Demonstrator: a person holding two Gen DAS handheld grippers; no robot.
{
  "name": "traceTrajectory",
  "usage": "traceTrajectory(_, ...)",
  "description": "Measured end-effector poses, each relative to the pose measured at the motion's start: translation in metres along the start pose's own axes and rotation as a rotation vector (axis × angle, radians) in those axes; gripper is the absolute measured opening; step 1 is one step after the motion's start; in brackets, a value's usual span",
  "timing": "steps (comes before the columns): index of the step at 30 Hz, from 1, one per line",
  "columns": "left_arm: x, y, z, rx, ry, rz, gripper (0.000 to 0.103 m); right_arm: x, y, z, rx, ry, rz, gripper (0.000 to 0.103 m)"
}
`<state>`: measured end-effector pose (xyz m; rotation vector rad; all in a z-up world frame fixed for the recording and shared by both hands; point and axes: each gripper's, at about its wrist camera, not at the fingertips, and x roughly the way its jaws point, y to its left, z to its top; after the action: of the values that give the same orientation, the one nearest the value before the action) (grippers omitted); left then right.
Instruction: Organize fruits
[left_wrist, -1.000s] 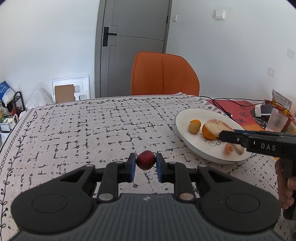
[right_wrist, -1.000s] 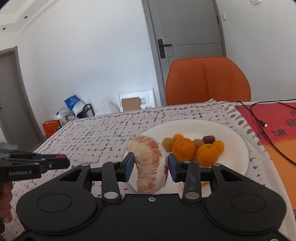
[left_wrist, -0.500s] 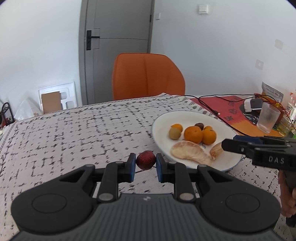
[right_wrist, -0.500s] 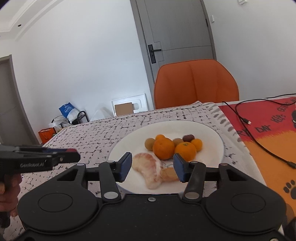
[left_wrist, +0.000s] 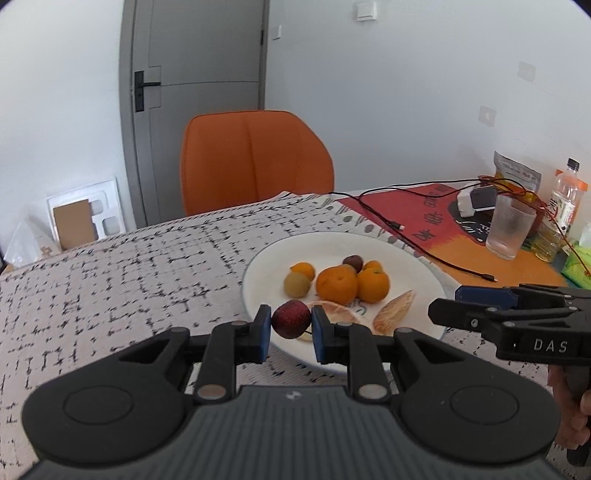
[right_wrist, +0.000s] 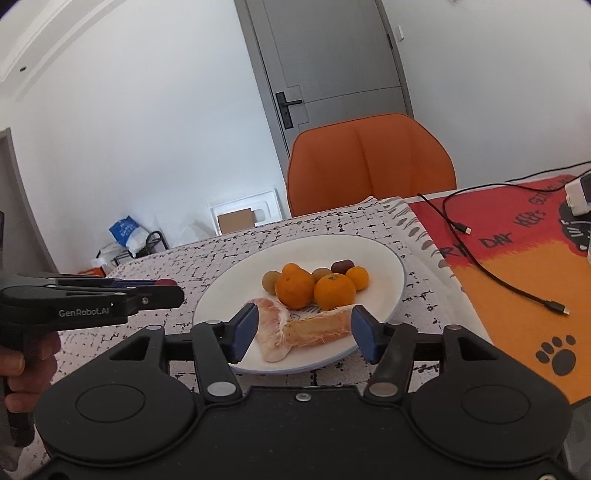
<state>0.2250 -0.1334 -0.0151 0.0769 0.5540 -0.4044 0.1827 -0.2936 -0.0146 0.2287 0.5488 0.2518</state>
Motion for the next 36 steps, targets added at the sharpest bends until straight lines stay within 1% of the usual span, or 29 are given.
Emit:
traceTrajectory(1,0.001,-0.002,0.001,0.006,-0.001,-0.003,0.022,-0.001,-0.001,0.000,0.001,0.000,-0.001,0.061)
traceTrajectory(5,0.003,-0.010,0.006,0.017,0.002,-0.018,0.022,-0.004,-0.004,-0.001,0.004,-0.001,-0.007,0.061)
traceTrajectory(7,0.001,-0.013,0.007,0.016,-0.002,-0.015,0.026,-0.005,-0.005,-0.002,0.007,-0.002,-0.008,0.064)
traceTrajectory(9,-0.001,-0.014,0.008,0.012,0.004,-0.014,0.026,-0.006,-0.005,-0.002,0.005,-0.002,-0.013,0.065)
traceTrajectory(11,-0.005,-0.012,0.008,0.004,0.008,-0.012,0.029,-0.006,-0.005,-0.002,0.010,0.001,-0.008,0.066)
traceTrajectory(13,-0.010,-0.009,0.007,-0.005,0.008,-0.003,0.039,-0.007,-0.004,-0.002,0.013,0.002,0.000,0.068)
traceTrajectory(14,-0.013,-0.007,0.006,-0.009,0.007,0.008,0.042,-0.007,-0.003,-0.003,0.009,0.002,0.000,0.069)
traceTrajectory(16,-0.018,-0.003,0.004,-0.013,0.000,0.028,0.054,-0.008,0.001,-0.003,-0.002,0.001,0.001,0.073)
traceTrajectory(18,-0.024,0.001,0.001,-0.022,-0.005,0.049,0.061,-0.010,0.005,-0.002,-0.008,0.002,0.007,0.075)
traceTrajectory(20,-0.031,0.006,-0.001,-0.030,-0.011,0.074,0.064,-0.011,0.010,-0.002,-0.017,0.003,0.013,0.077)
traceTrajectory(22,-0.037,0.009,-0.003,-0.030,-0.013,0.101,0.071,-0.014,0.015,-0.002,-0.017,0.007,0.019,0.080)
traceTrajectory(23,-0.041,0.011,-0.003,-0.032,-0.014,0.121,0.073,-0.015,0.017,-0.002,-0.016,0.010,0.022,0.080)
traceTrajectory(25,-0.052,0.016,-0.005,-0.049,-0.025,0.144,0.079,-0.019,0.022,-0.002,-0.018,0.012,0.030,0.087)
traceTrajectory(28,-0.069,0.024,-0.008,-0.092,-0.050,0.156,0.087,-0.027,0.031,-0.003,-0.039,0.000,0.040,0.094)
traceTrajectory(31,-0.085,0.030,-0.013,-0.111,-0.070,0.185,0.092,-0.032,0.039,-0.003,-0.054,-0.003,0.048,0.100)
traceTrajectory(33,-0.091,0.033,-0.016,-0.122,-0.074,0.195,0.094,-0.034,0.043,-0.004,-0.053,-0.004,0.049,0.103)
traceTrajectory(36,-0.101,0.039,-0.022,-0.152,-0.075,0.193,0.095,-0.036,0.049,-0.005,-0.050,0.002,0.043,0.103)
